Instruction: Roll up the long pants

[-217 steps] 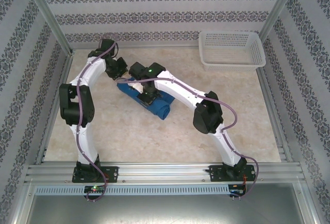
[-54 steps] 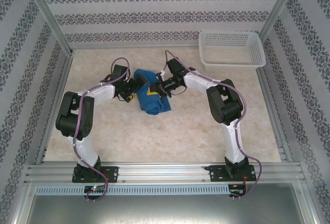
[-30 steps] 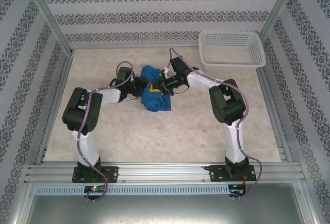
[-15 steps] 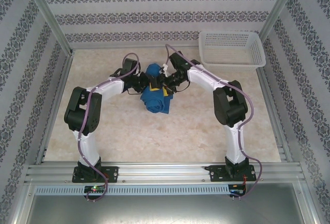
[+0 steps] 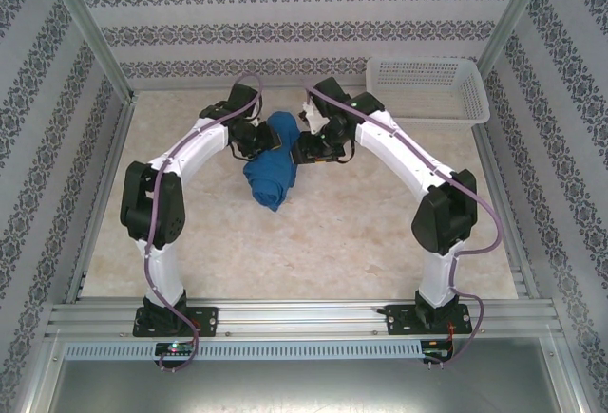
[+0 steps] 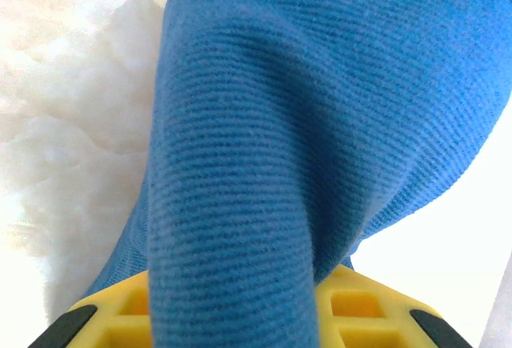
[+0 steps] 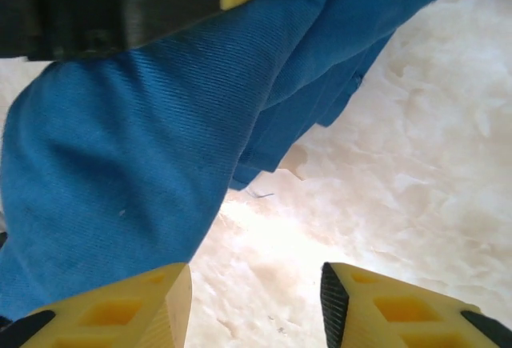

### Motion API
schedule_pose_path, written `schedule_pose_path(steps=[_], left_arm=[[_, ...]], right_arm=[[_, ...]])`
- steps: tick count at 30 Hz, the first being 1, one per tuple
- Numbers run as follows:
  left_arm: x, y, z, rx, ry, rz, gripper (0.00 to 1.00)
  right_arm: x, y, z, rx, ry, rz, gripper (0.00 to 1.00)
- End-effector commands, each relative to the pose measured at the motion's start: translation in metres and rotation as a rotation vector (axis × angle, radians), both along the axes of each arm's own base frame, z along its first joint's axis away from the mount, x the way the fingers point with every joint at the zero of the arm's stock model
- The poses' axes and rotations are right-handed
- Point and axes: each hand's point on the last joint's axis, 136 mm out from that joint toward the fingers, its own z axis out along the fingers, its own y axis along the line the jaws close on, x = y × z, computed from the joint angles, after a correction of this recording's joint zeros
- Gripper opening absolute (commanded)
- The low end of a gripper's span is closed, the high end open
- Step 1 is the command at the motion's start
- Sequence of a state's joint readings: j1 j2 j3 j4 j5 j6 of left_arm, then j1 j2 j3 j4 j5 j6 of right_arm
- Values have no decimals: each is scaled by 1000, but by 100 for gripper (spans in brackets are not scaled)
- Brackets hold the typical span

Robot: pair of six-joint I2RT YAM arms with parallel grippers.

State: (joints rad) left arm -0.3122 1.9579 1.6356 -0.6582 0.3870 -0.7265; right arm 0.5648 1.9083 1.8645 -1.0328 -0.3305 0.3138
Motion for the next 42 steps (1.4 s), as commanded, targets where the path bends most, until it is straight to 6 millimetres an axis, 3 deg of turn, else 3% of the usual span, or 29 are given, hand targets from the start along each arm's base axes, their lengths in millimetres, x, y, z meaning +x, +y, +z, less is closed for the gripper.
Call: schedule_pose_path(steps=[1, 4, 9, 13, 17, 21, 30, 34, 37, 42], left_arm=[[-5, 3, -17, 59, 42, -86, 0], [-8, 4, -33, 86, 77, -111, 0], [-12, 15, -57, 207, 91, -126, 0], [-19, 32, -77, 346, 112, -128, 0], [-25, 47, -94, 497, 129, -119, 0], [-35, 54, -115, 624, 184, -126, 0], [-57, 44, -148, 689, 283, -68, 0], [-71, 34, -161, 632, 325, -10, 0], [-79, 25, -168, 650, 333, -23, 0], [-88, 16, -178, 729, 349, -108, 0]], right_arm=[[3, -15, 5, -115, -94, 46, 52], [1, -10, -1, -117, -82, 54, 54], [-7, 23, -10, -78, -95, 90, 55], [-4, 36, -32, -101, -45, 15, 57], [-15, 66, -53, -38, 3, -51, 61], [-15, 66, -70, -151, -9, -129, 71], [-17, 93, -61, -119, -88, -262, 76], [-20, 82, -48, -145, -195, -283, 76], [-7, 41, -32, -219, -277, -341, 76], [22, -34, 10, -193, -320, -436, 75]])
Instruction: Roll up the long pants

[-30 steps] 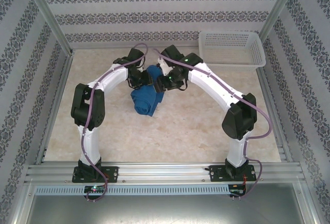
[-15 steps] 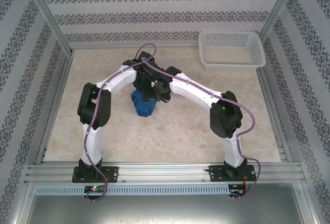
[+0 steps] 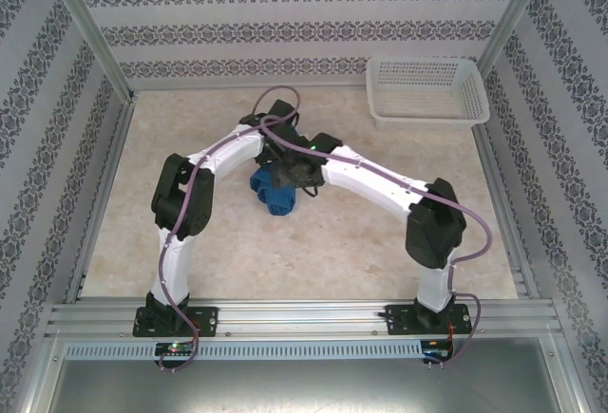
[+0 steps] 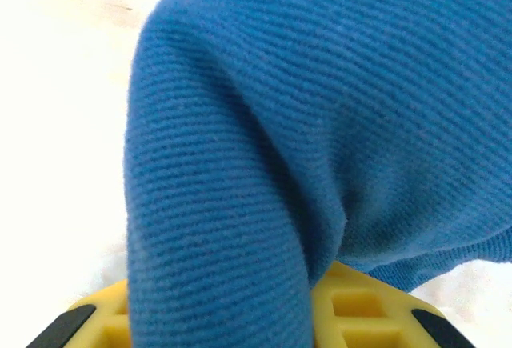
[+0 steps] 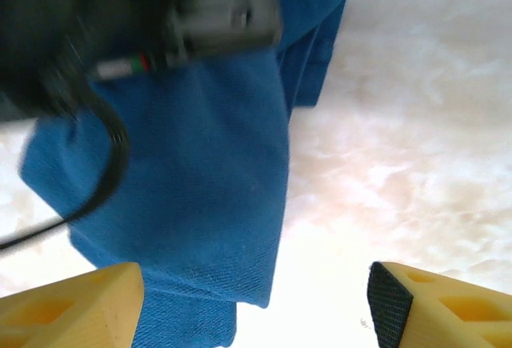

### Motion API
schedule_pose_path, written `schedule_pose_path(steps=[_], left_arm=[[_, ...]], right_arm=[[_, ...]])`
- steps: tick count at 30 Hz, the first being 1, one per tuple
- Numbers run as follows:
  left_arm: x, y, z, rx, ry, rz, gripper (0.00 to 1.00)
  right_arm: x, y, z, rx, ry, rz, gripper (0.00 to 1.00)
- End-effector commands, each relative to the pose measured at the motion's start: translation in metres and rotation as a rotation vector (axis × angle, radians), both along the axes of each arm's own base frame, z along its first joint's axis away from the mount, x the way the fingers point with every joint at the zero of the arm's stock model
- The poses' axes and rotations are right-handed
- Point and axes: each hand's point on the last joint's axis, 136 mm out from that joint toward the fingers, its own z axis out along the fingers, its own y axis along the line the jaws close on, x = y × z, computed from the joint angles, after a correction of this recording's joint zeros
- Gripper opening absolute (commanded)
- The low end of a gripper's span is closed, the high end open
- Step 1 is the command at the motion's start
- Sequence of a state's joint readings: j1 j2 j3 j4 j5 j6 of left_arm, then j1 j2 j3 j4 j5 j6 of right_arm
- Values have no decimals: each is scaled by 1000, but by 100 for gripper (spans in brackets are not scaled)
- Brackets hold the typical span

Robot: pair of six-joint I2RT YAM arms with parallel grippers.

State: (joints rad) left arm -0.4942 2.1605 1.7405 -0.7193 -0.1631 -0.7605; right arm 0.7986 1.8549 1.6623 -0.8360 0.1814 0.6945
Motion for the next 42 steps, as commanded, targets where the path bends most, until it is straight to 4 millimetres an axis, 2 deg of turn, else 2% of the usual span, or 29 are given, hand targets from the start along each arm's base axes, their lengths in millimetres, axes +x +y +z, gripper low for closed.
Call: schedule_pose_path(steps=[1, 3, 7, 12, 13, 14, 17, 21, 24, 27, 30, 37, 40, 42], left_arm=[[-99, 18, -110, 228, 438, -82, 0], [-100, 21, -112, 262, 458, -107, 0], [-103, 24, -118, 309, 507, -168, 0], [-111, 32, -119, 361, 578, -185, 12], [-112, 30, -119, 350, 579, -185, 16], [-113, 28, -117, 332, 575, -187, 26], [-112, 21, -109, 293, 565, -189, 67], [-110, 12, -98, 246, 562, -193, 97], [-108, 5, -87, 201, 538, -182, 100], [-99, 3, -64, 187, 474, -166, 100], [-88, 2, -31, 164, 413, -158, 100], [-65, -17, 79, 20, 196, -175, 100], [-58, -17, 114, -19, 136, -174, 100], [-53, -17, 131, -54, 107, -174, 100]], right_arm=[[37, -62, 54, 26, -153, -109, 75], [49, -89, 69, 72, -169, -145, 75], [62, -114, 71, 131, -103, -162, 75], [68, -110, 52, 197, -32, -141, 75], [68, -108, 48, 207, -20, -137, 75], [69, -105, 42, 216, -5, -132, 75], [71, -96, 28, 250, 38, -125, 75], [75, -76, 18, 340, 91, -101, 75], [78, -66, 11, 379, 117, -96, 74], [79, -63, 7, 389, 128, -98, 74], [77, -61, 5, 391, 137, -92, 74], [77, -64, 5, 379, 137, -98, 74], [75, -59, 6, 396, 143, -98, 75], [73, -55, 6, 399, 145, -97, 75]])
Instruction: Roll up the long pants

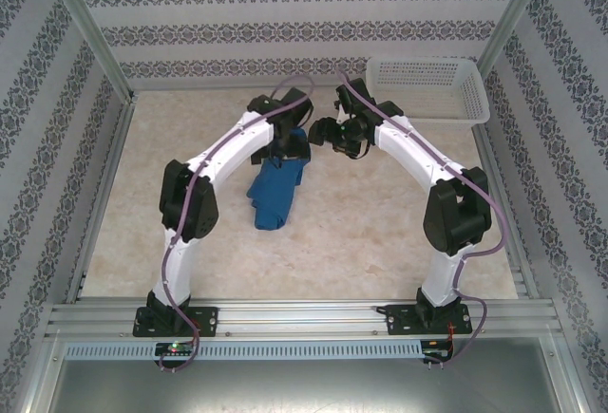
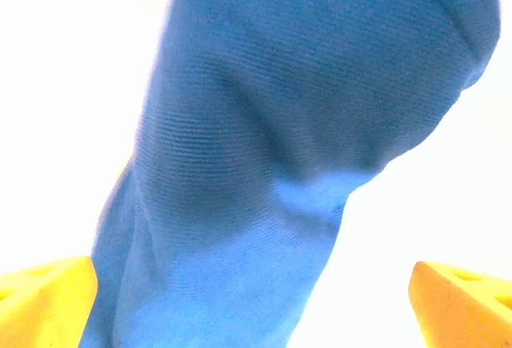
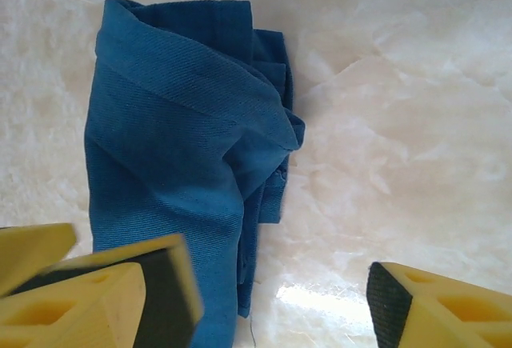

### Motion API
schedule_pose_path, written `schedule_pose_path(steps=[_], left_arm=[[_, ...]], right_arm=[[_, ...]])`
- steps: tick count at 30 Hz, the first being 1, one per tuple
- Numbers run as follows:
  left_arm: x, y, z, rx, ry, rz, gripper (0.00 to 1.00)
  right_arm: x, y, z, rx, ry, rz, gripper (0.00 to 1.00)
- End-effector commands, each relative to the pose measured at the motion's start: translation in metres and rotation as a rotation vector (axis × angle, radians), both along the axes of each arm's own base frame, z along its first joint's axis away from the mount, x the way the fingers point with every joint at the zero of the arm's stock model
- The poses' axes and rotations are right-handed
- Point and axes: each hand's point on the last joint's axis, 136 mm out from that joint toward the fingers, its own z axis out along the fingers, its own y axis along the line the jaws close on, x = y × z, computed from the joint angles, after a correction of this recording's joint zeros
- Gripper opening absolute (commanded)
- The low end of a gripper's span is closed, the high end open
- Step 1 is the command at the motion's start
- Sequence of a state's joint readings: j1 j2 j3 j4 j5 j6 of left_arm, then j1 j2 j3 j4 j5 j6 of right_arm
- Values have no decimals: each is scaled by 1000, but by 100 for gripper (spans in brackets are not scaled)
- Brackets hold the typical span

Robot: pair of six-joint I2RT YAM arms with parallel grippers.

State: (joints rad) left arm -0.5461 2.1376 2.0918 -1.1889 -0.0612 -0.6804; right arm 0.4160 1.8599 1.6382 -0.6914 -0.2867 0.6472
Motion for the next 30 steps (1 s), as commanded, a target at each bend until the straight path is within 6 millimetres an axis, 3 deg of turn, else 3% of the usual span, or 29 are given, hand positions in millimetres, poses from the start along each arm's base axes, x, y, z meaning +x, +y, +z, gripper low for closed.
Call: schedule_pose_path(steps=[1, 4, 7, 14, 17, 21, 26, 30], left_arm=[[-8, 7, 49, -57, -30, -14, 100], [-4, 15, 67, -60, -59, -3, 100], [2, 41, 93, -37, -123, 43, 100], [5, 145, 142, -47, -214, 245, 100], [-1, 170, 152, -53, -243, 285, 100], [-7, 178, 150, -90, -246, 290, 100], [-12, 181, 137, -121, -209, 284, 100], [-13, 178, 126, -161, -191, 277, 100]], right_arm=[[-6, 14, -4, 20, 21, 12, 75], [-10, 26, -4, 31, 27, 1, 76], [-14, 50, -2, 36, 34, 6, 77], [-17, 106, -5, -40, 45, 47, 78], [-20, 116, -17, -131, 75, 64, 79], [-18, 101, -24, -293, 68, 49, 79], [-22, 81, -8, -390, 50, 27, 79], [-29, 82, -10, -434, 72, 24, 81]])
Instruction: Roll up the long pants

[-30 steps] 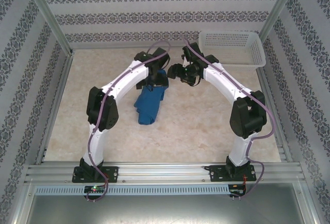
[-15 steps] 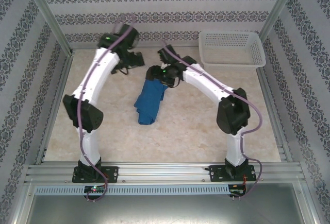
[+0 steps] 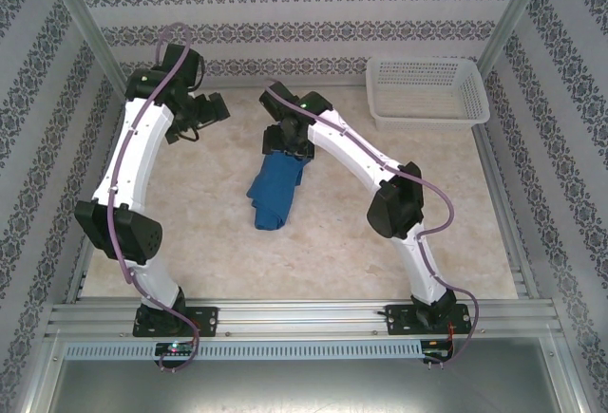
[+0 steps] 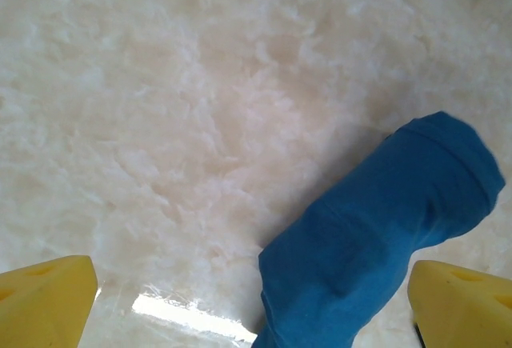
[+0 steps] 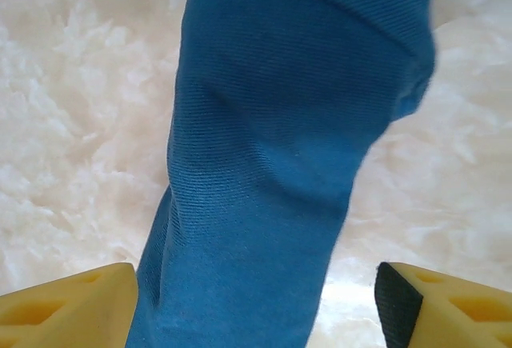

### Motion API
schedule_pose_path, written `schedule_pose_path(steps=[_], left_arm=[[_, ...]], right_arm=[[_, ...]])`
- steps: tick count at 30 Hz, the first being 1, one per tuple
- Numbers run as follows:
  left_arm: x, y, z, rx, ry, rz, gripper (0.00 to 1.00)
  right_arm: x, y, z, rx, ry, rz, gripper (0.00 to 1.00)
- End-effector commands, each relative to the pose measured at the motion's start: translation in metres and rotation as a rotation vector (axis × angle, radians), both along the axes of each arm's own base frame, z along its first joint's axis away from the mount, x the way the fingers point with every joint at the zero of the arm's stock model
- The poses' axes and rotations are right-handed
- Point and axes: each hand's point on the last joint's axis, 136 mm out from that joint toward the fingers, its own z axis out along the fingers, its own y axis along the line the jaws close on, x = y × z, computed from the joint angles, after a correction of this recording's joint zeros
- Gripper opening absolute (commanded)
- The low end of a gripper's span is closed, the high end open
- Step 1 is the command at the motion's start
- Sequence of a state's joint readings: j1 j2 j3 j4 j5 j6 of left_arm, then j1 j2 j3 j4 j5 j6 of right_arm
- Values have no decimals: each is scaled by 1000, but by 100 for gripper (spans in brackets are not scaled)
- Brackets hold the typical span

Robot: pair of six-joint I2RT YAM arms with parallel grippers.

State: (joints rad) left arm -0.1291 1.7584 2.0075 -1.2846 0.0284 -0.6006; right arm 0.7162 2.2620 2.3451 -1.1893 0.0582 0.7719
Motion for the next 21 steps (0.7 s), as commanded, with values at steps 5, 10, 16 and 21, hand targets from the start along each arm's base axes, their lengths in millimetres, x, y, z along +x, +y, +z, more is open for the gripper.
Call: schedule_pose_path(steps=[5, 10, 16, 21], left_arm=[[4, -7, -7, -64, -12, -61, 100], [6, -11, -14, -95, -2, -84, 100], [6, -12, -21, -129, 12, -89, 100], [8, -13, -25, -150, 19, -94, 100]], right_arm=[[-19, 2, -25, -120, 83, 5, 90], [-23, 18, -33, -86, 107, -3, 98], [-23, 18, -38, -96, 111, -28, 98], [-24, 20, -45, -97, 126, -47, 98]])
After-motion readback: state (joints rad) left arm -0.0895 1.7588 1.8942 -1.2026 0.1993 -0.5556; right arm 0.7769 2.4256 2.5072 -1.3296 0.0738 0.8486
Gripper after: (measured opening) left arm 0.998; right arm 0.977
